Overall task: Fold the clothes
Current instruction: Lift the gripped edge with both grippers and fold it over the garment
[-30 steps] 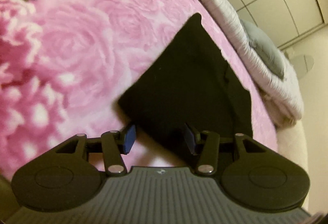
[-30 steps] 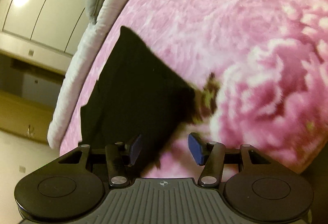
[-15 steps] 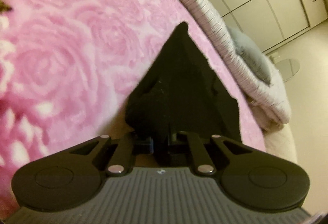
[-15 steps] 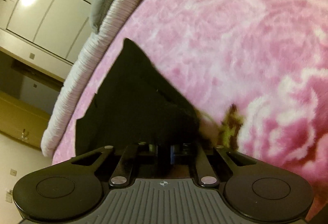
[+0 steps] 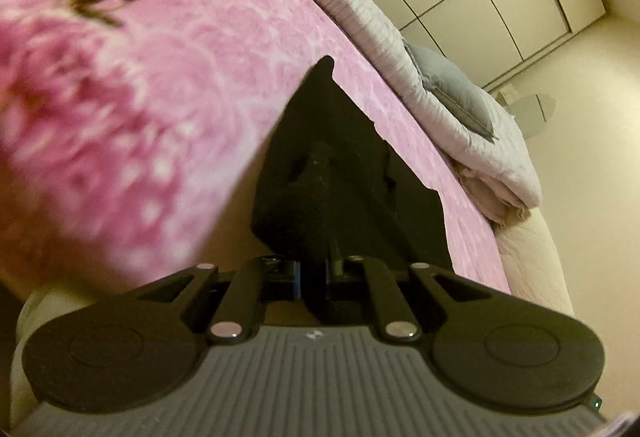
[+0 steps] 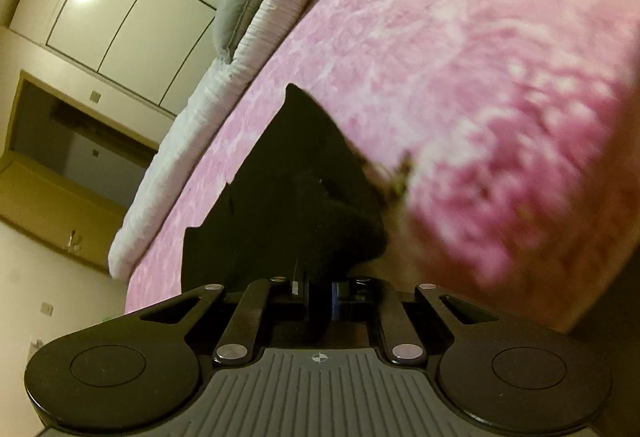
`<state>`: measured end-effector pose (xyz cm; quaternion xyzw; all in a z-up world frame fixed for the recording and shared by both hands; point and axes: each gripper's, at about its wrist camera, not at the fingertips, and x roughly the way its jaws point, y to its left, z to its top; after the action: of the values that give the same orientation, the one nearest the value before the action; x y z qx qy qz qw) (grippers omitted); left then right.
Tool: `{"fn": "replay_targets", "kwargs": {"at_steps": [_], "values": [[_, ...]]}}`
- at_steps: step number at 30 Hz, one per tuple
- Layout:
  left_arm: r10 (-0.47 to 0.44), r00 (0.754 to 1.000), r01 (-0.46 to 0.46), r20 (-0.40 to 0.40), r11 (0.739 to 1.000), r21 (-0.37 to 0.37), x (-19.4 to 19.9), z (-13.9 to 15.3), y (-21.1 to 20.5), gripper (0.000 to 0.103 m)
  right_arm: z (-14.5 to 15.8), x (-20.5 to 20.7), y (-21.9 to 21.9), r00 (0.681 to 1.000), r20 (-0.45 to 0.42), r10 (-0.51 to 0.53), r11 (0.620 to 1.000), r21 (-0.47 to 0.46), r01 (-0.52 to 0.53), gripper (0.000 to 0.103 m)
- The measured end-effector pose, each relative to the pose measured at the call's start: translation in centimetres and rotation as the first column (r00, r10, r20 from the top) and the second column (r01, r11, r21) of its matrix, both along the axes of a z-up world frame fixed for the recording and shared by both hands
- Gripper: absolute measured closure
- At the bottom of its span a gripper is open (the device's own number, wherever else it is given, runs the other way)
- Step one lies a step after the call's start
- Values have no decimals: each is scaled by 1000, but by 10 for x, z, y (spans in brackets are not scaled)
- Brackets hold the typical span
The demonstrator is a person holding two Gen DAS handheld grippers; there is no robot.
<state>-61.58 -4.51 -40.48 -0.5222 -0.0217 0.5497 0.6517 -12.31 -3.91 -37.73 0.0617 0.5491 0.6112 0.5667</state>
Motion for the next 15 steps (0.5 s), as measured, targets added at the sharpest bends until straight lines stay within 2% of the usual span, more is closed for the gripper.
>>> {"fn": "replay_targets", "kwargs": {"at_steps": [4, 7, 11, 15], "values": [[-18, 999, 17, -39, 1000, -15, -1, 4, -44, 96, 2, -3, -45, 1000, 9, 22, 1000, -9, -22, 95], [-16, 999, 16, -30, 1000, -3, -4, 15, -57, 96, 6, -5, -64, 1000, -2, 28, 1000, -13, -28, 95], [-18, 1000, 18, 0, 999, 33, -8, 38, -49, 96, 30, -7, -62, 998, 21, 57, 998, 25, -57, 95], [-51, 999, 50, 13, 995, 82, -9, 67, -15, 95, 64, -9, -37, 996, 40, 80, 992, 93, -84, 94]]}}
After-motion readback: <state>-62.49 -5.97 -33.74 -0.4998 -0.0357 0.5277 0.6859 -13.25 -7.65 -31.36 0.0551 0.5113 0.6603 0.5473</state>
